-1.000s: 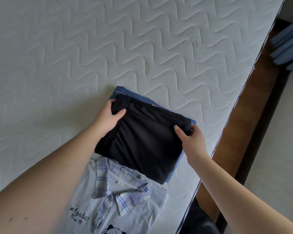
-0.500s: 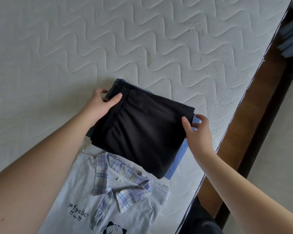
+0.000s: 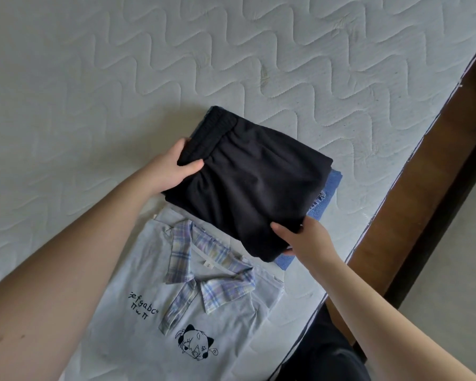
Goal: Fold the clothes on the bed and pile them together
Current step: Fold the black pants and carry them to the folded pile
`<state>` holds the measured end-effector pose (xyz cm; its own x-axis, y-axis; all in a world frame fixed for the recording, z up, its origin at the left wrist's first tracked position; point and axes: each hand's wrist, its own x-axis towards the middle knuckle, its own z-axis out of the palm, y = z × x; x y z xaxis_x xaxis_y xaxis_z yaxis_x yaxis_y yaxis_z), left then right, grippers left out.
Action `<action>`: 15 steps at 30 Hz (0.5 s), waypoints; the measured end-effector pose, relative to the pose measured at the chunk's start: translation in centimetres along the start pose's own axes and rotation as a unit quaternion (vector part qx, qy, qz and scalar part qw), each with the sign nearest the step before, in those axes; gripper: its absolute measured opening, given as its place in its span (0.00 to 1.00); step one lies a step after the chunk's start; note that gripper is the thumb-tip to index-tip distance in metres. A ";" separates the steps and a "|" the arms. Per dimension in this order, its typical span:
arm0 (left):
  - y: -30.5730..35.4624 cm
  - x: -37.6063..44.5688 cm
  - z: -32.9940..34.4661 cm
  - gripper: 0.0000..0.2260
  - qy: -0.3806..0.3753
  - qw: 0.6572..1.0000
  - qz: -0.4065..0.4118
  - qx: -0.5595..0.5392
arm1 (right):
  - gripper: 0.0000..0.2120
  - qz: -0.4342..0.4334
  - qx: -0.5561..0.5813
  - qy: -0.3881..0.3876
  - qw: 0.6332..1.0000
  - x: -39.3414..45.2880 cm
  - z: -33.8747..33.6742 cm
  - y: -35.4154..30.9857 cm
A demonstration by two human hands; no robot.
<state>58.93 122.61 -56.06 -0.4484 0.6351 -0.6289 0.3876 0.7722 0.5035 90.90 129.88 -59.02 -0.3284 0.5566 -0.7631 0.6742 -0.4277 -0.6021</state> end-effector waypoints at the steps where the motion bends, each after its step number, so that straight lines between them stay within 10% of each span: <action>1: -0.3 0.0 -0.1 0.20 0.014 1.000 0.003 -0.002 | 0.18 -0.004 0.011 0.000 1.000 0.0 0.5 0.0; 7: -0.6 0.1 1.8 0.25 0.139 0.977 0.002 0.165 | 0.27 0.041 -0.288 0.034 0.956 -0.4 -0.1 -1.3; 10: 1.0 -0.7 3.6 0.22 0.335 0.883 0.183 0.272 | 0.26 -0.118 -0.318 0.218 0.915 -1.1 -1.0 -2.9; 15: 2.5 1.6 7.3 0.22 0.261 0.805 0.336 0.414 | 0.24 -0.332 -0.329 0.272 0.841 2.5 3.4 -6.8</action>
<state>65.11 125.39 -60.16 -0.1075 0.9921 0.0640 0.9905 0.1124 -0.0787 83.24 131.71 -57.62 -0.5470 0.8370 0.0182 0.7401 0.4936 -0.4567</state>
